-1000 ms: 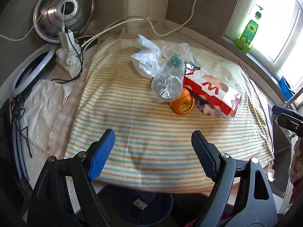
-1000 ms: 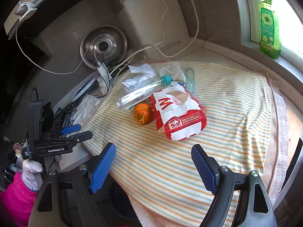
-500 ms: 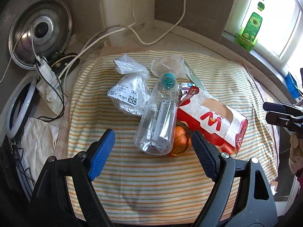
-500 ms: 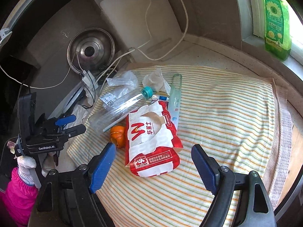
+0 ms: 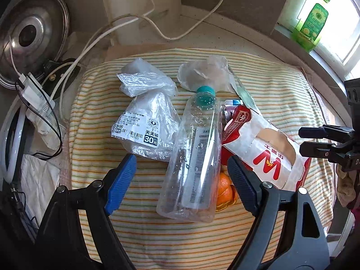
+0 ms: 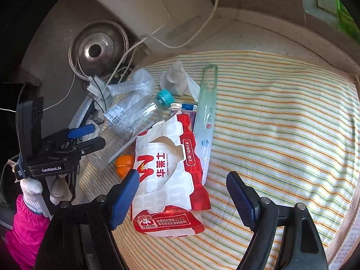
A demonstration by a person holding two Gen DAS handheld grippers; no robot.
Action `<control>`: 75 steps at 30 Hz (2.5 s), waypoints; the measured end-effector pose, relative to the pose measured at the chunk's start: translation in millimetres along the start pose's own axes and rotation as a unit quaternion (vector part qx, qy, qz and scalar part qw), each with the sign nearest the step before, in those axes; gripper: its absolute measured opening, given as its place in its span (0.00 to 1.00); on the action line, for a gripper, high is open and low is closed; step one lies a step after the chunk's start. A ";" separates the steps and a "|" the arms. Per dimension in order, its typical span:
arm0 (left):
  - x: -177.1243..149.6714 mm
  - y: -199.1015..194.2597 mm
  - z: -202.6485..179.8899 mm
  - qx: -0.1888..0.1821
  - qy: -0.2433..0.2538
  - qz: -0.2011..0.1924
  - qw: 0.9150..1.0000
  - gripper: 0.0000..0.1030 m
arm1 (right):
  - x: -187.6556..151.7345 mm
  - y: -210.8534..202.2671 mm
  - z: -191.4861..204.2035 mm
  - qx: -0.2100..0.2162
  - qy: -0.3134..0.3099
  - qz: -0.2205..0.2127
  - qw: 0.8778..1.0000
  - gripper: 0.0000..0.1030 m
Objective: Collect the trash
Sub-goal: 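Move both grippers back over the clear bottle and red-and-white snack bag, then grasp the clear plastic bottle with the left gripper while the right grasps the snack bag, then carry the bottle and snack bag down over the blue basket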
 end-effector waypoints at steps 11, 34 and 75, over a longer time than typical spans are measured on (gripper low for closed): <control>6.4 31.4 -7.3 -0.004 0.009 0.032 0.999 0.83 | 10.7 32.5 -14.7 0.030 0.029 0.033 0.999 0.71; 2.0 30.2 -6.5 -0.036 -0.031 0.013 0.999 0.57 | 9.9 41.7 5.7 0.041 -0.001 0.051 0.998 0.31; -125.5 -108.2 61.4 -0.068 -0.123 -0.082 0.987 0.53 | -62.7 -65.3 63.0 -0.004 0.032 -0.093 0.995 0.20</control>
Point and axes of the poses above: each gripper's, at about its wrist camera, not at the fingertips, and y roughly the way its jaws point, z to its left, x to its top, the point moved 2 cm from there along y, roughly the way its jaws point, and after that the axes turned 7 degrees about -z, right-handed, at the moved point
